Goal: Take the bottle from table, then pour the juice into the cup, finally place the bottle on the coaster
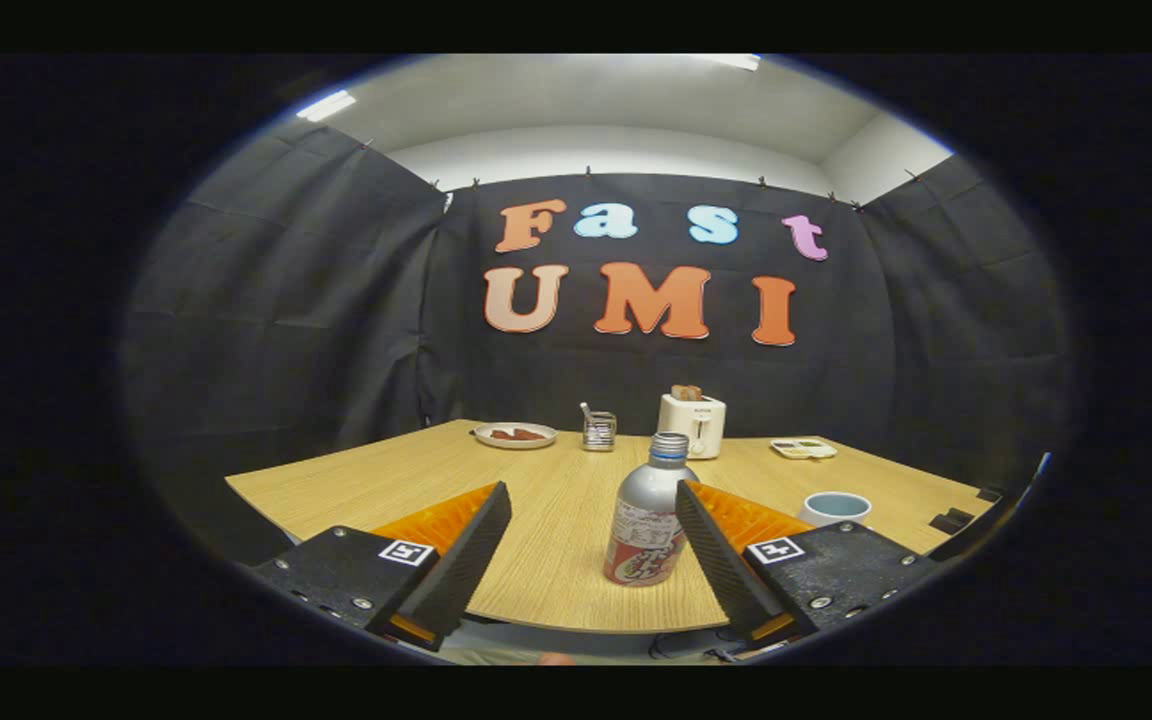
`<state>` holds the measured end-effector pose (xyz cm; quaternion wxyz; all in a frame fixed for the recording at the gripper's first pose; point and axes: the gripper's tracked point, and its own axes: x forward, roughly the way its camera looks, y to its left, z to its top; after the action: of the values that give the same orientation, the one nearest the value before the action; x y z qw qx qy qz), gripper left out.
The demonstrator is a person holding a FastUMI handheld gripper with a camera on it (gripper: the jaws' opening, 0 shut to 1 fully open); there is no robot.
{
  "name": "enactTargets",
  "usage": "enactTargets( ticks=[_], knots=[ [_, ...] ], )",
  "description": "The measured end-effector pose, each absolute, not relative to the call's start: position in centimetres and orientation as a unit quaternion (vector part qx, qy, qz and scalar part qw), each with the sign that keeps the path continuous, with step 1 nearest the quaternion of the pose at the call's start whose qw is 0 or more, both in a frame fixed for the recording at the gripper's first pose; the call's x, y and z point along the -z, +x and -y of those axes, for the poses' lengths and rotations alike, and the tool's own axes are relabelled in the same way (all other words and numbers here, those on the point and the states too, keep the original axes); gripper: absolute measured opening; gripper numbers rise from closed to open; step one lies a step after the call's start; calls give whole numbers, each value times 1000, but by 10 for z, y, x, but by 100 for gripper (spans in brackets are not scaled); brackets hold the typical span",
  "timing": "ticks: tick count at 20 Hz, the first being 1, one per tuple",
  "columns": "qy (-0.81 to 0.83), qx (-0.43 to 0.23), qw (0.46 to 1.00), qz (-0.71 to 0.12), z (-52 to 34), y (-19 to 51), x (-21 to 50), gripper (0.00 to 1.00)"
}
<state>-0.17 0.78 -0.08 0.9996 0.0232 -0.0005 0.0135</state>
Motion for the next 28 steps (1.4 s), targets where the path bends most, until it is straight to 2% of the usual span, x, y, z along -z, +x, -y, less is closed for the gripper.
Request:
enactTargets(
  ticks=[11,17,28],
  knots=[
    [9,31,999,-36,25,11,23,98],
    [14,39,995,-95,35,23,65,98],
    [19,7,986,-164,24,48,112,99]
  ],
)
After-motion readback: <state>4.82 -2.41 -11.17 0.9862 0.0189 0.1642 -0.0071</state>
